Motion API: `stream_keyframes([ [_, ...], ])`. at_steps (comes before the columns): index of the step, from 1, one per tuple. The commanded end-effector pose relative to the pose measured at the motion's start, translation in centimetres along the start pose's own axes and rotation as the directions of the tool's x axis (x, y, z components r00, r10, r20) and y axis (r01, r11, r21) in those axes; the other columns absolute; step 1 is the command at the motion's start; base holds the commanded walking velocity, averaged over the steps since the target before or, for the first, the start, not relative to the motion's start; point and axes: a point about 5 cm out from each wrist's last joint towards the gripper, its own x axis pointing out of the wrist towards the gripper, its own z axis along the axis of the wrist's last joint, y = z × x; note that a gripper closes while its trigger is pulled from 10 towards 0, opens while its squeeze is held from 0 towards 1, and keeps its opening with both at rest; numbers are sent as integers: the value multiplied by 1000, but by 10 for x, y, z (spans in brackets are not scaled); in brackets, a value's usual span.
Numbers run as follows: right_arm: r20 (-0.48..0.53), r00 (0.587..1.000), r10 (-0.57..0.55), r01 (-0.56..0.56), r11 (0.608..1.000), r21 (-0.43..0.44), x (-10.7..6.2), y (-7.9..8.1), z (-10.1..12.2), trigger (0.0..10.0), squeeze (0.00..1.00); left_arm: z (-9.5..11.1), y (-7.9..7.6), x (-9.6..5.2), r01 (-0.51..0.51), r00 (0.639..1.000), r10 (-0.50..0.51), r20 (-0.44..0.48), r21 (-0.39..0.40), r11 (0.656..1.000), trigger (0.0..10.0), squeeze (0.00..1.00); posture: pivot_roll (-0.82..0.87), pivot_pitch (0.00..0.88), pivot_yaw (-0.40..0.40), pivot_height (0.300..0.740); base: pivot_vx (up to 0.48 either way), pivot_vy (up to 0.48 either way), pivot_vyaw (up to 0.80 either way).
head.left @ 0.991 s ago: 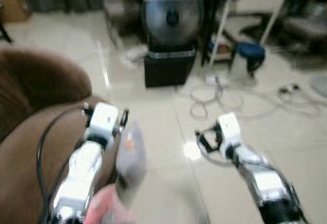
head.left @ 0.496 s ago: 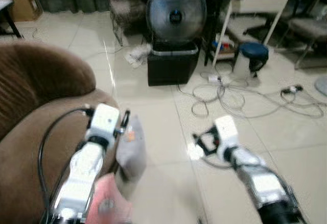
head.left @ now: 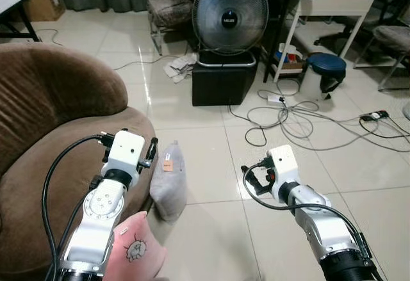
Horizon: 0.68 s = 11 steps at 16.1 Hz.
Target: Move the pillow to the sofa from floor
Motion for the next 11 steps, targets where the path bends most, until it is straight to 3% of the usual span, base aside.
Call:
stream_keyframes([
  [1, 12, 1000, -25, 25, 1000, 3, 0, -4, 3, 10000, 0, -3, 1, 1, 5, 1000, -5, -16, -1, 1000, 10000, 0, 102, 0, -14, 740, -285, 0, 0],
  [11, 30, 998, -62, 61, 998, 24, 1, -5, 5, 10000, 0, -2, 5, 4, -6, 1000, 6, -12, 8, 1000, 10000, 0, 99, 0, -9, 740, -284, 0, 0],
])
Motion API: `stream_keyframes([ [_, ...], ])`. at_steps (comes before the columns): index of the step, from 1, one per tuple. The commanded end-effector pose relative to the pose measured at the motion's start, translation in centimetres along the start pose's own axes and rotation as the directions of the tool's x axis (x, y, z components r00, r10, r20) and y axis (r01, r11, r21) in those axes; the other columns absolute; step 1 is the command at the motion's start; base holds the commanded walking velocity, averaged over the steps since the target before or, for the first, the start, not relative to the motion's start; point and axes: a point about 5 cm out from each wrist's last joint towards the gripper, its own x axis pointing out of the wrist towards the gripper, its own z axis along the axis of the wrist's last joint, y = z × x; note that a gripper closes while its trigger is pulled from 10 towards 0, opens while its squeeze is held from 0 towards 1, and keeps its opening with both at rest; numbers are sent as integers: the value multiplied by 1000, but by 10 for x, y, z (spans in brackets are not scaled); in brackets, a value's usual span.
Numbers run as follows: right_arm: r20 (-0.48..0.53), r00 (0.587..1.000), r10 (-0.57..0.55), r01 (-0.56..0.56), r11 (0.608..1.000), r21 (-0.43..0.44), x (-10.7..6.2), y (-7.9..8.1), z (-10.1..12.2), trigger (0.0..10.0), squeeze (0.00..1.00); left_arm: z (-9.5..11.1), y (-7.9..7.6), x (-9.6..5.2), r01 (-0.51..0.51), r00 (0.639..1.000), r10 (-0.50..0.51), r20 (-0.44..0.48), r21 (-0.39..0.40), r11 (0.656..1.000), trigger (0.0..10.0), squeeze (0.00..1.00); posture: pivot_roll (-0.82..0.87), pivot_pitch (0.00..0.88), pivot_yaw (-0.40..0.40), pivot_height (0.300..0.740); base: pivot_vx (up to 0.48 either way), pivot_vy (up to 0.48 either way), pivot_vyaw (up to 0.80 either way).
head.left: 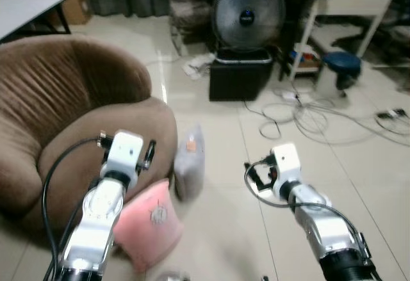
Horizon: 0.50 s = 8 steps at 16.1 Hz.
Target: Move the pillow to the sofa from floor
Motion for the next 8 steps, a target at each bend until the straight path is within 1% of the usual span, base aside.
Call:
stream_keyframes([
  [1, 8, 1000, -9, 9, 1000, 7, 0, -1, 2, 10000, 0, 0, 2, 0, 2, 1000, -2, 1, 6, 1000, 10000, 0, 99, 0, -9, 740, -285, 0, 0],
  [6, 10, 1000, -15, 15, 1000, 15, 0, -1, 2, 10000, 0, 1, 2, 1, 2, 1000, -2, 4, 10, 1000, 10000, 0, 99, 0, -9, 740, -285, 0, 0],
  [8, 9, 1000, -17, 17, 1000, 15, 1, -1, 2, 10000, 0, 2, 3, 2, -3, 1000, 3, 12, 12, 1000, 10000, 0, 98, 0, -4, 740, 0, 0, 0],
])
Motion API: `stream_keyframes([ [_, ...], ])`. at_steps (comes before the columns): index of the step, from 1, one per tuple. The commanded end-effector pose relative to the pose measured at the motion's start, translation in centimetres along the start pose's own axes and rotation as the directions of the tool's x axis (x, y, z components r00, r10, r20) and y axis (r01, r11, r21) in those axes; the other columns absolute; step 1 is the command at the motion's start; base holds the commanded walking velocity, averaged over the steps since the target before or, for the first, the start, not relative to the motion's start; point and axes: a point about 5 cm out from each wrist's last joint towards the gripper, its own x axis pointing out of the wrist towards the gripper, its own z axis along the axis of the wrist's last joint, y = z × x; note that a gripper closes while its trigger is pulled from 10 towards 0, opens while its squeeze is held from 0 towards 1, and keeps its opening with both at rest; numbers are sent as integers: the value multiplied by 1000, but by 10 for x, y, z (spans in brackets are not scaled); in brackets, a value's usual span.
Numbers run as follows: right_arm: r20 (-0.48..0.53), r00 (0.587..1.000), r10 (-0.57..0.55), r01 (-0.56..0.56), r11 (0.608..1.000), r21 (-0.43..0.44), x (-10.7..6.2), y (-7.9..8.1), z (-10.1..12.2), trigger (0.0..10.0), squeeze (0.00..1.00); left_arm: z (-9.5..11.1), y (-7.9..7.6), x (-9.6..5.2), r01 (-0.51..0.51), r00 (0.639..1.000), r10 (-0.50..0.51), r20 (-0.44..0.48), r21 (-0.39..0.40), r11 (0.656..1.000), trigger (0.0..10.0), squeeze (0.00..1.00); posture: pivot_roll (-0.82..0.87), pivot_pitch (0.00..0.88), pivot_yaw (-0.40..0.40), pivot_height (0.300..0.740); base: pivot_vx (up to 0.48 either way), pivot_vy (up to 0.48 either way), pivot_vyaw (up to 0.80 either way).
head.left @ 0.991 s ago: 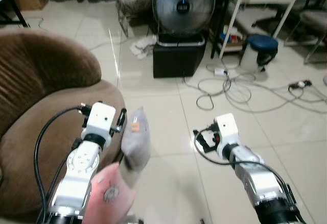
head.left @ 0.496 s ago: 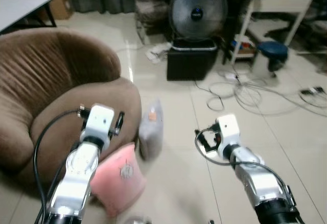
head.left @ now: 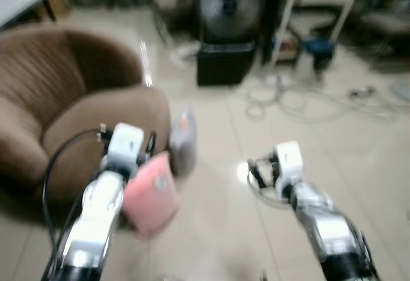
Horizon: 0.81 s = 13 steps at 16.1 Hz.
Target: Move the pillow to the sofa from floor
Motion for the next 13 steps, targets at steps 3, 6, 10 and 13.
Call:
stream_keyframes([
  [3, 11, 1000, -4, 5, 1000, -9, 1, -2, 4, 10000, 0, 1, -2, 1, -1, 1000, 1, 8, 9, 1000, 10000, 0, 99, 0, -4, 740, 0, 0, 0],
  [6, 12, 1000, -6, 6, 1000, -3, 1, -2, 4, 10000, 0, 0, -1, 2, -6, 1000, 6, -3, 6, 1000, 10000, 0, 99, 0, -4, 740, 0, 0, 0],
  [10, 14, 1000, -8, 8, 1000, 11, 1, -2, 4, 10000, 0, -1, 0, 3, -3, 1000, 3, -8, 13, 1000, 10000, 0, 98, 0, -1, 740, 0, 381, 0],
  [13, 13, 1000, -7, 7, 1000, 8, 1, -2, 4, 10000, 0, -2, -1, 3, 0, 1000, 0, -10, 12, 1000, 10000, 0, 97, 0, -2, 740, 0, 480, -423],
])
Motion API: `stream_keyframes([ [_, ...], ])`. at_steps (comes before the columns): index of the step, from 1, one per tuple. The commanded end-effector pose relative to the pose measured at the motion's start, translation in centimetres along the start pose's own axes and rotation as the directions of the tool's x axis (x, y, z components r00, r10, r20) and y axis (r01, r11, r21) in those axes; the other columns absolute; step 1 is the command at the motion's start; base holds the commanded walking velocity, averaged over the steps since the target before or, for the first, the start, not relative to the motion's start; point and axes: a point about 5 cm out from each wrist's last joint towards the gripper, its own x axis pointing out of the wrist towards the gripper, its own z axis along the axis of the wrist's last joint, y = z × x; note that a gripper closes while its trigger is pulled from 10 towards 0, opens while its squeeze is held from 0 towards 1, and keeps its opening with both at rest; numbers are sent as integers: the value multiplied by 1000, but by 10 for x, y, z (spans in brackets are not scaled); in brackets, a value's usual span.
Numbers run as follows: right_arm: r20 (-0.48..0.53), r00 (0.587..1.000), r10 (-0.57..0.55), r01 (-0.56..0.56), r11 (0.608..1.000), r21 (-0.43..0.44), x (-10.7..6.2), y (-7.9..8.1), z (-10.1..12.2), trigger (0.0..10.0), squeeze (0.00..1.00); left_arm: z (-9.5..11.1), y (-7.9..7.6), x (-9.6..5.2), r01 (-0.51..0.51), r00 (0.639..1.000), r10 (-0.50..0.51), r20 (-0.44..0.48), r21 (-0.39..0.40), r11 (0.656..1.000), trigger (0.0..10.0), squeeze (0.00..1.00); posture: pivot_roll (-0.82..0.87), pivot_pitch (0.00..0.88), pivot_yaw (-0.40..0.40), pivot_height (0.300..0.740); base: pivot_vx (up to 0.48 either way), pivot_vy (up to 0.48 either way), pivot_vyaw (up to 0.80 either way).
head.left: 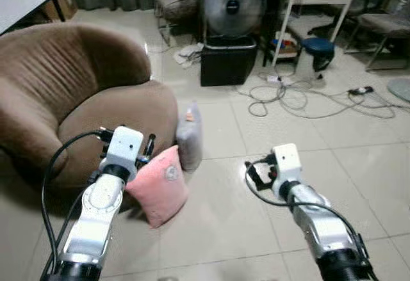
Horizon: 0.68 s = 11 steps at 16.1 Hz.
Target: Move the pillow to the sofa from floor
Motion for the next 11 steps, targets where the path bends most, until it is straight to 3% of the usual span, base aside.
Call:
stream_keyframes([
  [1, 9, 1000, -6, 6, 1000, 0, 0, -3, 3, 10000, 0, -1, 0, 2, -1, 1000, 1, -9, 3, 1000, 10000, 0, 97, 0, -2, 740, 0, 480, -406],
  [5, 11, 1000, -4, 4, 1000, -3, 0, -3, 3, 10000, 0, -2, 0, 1, -1, 1000, 1, -11, 5, 1000, 10000, 0, 99, 0, -5, 740, 0, 480, 0],
  [9, 11, 1000, 0, 0, 1000, 0, 0, -2, 3, 10000, 0, -2, 0, 1, 1, 1000, -1, -11, 7, 1000, 10000, 0, 99, 0, -5, 740, 0, 480, -714],
  [11, 13, 1000, -1, 1, 1000, -5, 0, -2, 4, 10000, 0, -2, 0, 2, 2, 1000, -2, -11, 7, 1000, 10000, 0, 98, 0, -1, 740, 0, 480, 0],
])
